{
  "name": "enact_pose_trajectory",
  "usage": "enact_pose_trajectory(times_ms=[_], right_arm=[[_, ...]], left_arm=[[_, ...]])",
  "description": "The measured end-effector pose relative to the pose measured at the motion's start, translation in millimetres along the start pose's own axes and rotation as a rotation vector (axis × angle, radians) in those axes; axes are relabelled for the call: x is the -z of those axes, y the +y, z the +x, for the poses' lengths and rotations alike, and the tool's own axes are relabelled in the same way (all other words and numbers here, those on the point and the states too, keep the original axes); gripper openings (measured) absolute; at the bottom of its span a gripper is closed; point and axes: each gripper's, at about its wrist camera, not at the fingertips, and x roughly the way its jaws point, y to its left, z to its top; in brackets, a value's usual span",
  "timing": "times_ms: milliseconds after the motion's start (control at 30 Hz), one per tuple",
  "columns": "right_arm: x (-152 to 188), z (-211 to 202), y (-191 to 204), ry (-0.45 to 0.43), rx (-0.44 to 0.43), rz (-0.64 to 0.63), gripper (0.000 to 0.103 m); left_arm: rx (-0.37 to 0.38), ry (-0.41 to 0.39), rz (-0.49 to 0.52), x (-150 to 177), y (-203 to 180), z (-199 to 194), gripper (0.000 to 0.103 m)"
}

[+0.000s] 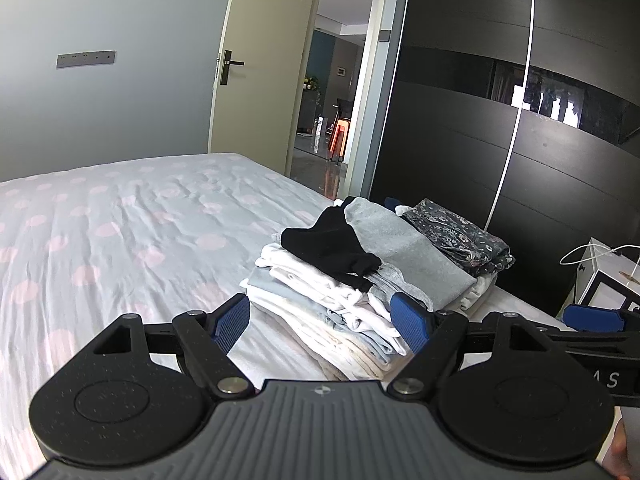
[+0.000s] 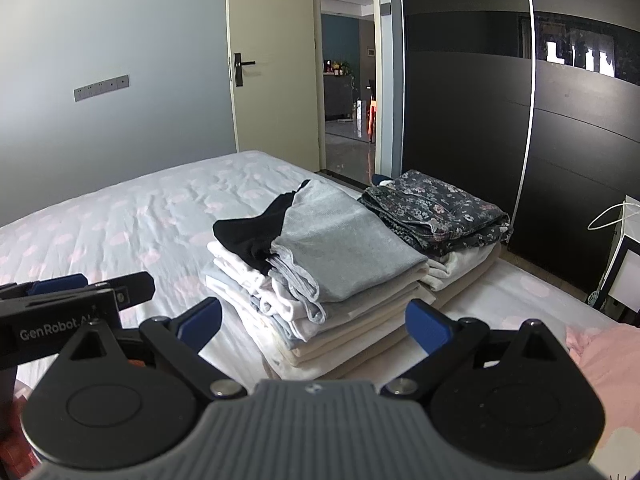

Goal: Fold clothes

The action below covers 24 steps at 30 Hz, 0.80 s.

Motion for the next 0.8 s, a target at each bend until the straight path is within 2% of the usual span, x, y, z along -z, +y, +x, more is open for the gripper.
enact_pose_trajectory(times_ms=[800], right_arm=[[3.0,-1.2,-3.2,-0.014,0.006,0.032,0.099]], left_arm=[[-0.001,0.002,0.007,1.3,-2.9,0.7,0.076]])
